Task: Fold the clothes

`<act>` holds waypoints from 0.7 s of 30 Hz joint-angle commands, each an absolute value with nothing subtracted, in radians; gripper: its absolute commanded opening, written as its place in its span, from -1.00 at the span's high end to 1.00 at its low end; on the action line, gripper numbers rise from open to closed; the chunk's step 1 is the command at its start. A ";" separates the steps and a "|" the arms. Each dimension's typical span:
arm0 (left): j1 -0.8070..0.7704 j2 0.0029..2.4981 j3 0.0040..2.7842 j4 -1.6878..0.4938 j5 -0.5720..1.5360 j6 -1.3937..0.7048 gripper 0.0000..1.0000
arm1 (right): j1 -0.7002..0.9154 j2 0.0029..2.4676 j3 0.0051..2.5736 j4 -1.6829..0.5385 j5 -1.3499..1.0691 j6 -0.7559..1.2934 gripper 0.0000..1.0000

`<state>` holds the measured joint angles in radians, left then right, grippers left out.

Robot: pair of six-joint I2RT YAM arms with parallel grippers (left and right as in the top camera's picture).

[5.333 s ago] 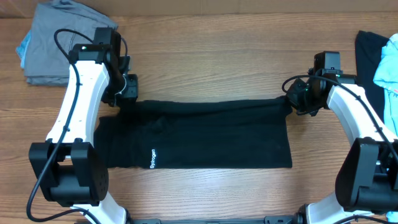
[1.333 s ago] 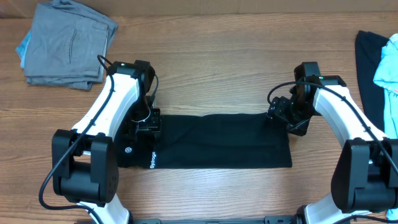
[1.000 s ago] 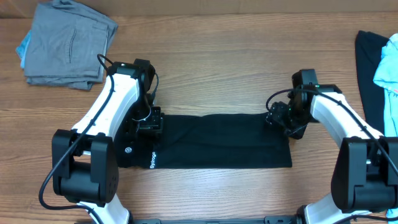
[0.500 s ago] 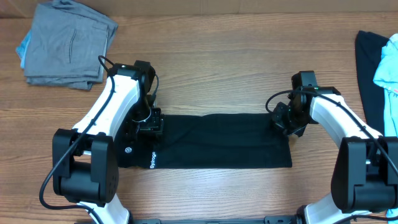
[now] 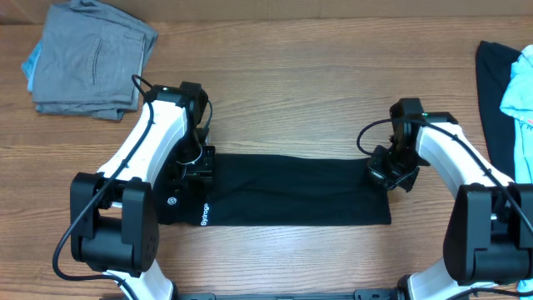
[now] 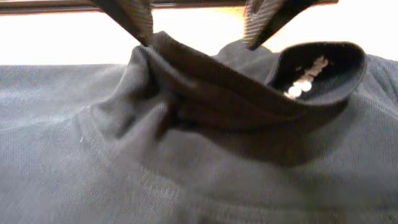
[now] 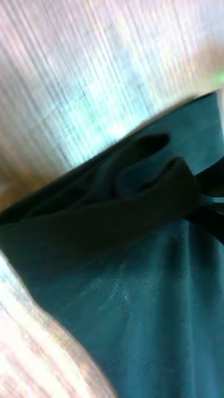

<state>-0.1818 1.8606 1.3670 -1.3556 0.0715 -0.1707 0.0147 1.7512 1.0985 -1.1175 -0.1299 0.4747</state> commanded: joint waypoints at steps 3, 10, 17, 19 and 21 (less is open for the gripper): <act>-0.185 1.828 1.365 -1.387 0.078 -0.157 0.16 | 0.014 1.728 1.127 -1.224 -0.022 0.484 0.92; -0.185 1.828 1.364 -1.390 0.078 -0.157 0.02 | 0.014 1.728 1.127 -1.300 0.027 0.519 0.60; -0.189 1.828 1.364 -1.350 0.093 -0.151 -0.01 | 0.014 1.728 1.127 -1.293 0.051 0.535 -1.00; -0.197 1.828 1.364 -1.327 0.134 -0.123 0.03 | 0.014 1.728 1.128 -1.285 0.049 0.548 -1.00; -0.212 1.828 1.364 -1.303 0.186 -0.100 0.06 | 0.014 1.728 1.128 -1.266 0.036 0.543 -1.00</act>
